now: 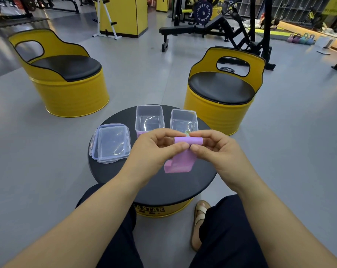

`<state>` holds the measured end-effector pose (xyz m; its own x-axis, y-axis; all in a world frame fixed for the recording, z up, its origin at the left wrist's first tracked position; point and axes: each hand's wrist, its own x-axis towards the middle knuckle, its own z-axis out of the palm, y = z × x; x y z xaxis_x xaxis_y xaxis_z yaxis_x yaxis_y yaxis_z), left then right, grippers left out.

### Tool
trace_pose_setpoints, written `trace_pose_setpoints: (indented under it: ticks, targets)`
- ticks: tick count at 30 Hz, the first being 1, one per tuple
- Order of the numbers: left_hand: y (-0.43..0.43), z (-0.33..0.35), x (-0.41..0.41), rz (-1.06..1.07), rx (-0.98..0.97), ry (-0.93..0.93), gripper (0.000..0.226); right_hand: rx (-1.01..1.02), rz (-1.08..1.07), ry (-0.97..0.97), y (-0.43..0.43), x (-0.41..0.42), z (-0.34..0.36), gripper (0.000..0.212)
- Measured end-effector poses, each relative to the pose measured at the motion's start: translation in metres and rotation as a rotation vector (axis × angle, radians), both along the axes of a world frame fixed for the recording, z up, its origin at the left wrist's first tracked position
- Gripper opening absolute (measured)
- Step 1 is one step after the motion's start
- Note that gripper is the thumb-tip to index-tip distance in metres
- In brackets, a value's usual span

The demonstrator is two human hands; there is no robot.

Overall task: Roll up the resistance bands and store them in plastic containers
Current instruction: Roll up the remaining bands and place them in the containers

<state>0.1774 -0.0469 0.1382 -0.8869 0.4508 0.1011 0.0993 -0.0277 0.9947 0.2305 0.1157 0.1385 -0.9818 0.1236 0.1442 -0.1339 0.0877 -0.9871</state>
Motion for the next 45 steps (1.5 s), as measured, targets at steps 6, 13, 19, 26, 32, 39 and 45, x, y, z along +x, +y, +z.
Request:
trace_pose_setpoints:
  ticks: [6, 13, 19, 26, 32, 39, 45]
  targets:
    - [0.0037, -0.0019, 0.0010, 0.055, 0.069, 0.012, 0.029, -0.008, -0.044, -0.046, -0.0024, -0.0020, 0.0004, 0.032]
    - [0.0044, -0.0032, 0.0023, 0.041, 0.082, -0.024, 0.031, -0.044, -0.041, -0.056, -0.0008, -0.0035, -0.0019, 0.030]
    - [0.0019, -0.0021, 0.0026, -0.006, 0.036, -0.085, 0.012, -0.071, -0.020, -0.050, 0.0005, -0.0042, -0.0051, 0.022]
    - [0.0009, -0.0051, -0.0005, 0.018, 0.077, -0.090, 0.025, -0.027, -0.018, -0.050, 0.0008, -0.0045, -0.0037, 0.032]
    - [0.0008, -0.0041, 0.0005, 0.004, 0.070, -0.061, 0.032, -0.040, -0.031, -0.080, -0.0004, -0.0046, -0.0033, 0.017]
    - [0.0018, -0.0071, 0.0004, -0.022, 0.087, -0.143, 0.029, -0.086, -0.035, -0.057, 0.0008, -0.0042, -0.0052, 0.023]
    - [0.0008, -0.0089, -0.0007, -0.022, 0.044, -0.163, 0.014, -0.064, -0.033, -0.044, 0.0001, -0.0035, -0.0059, 0.022]
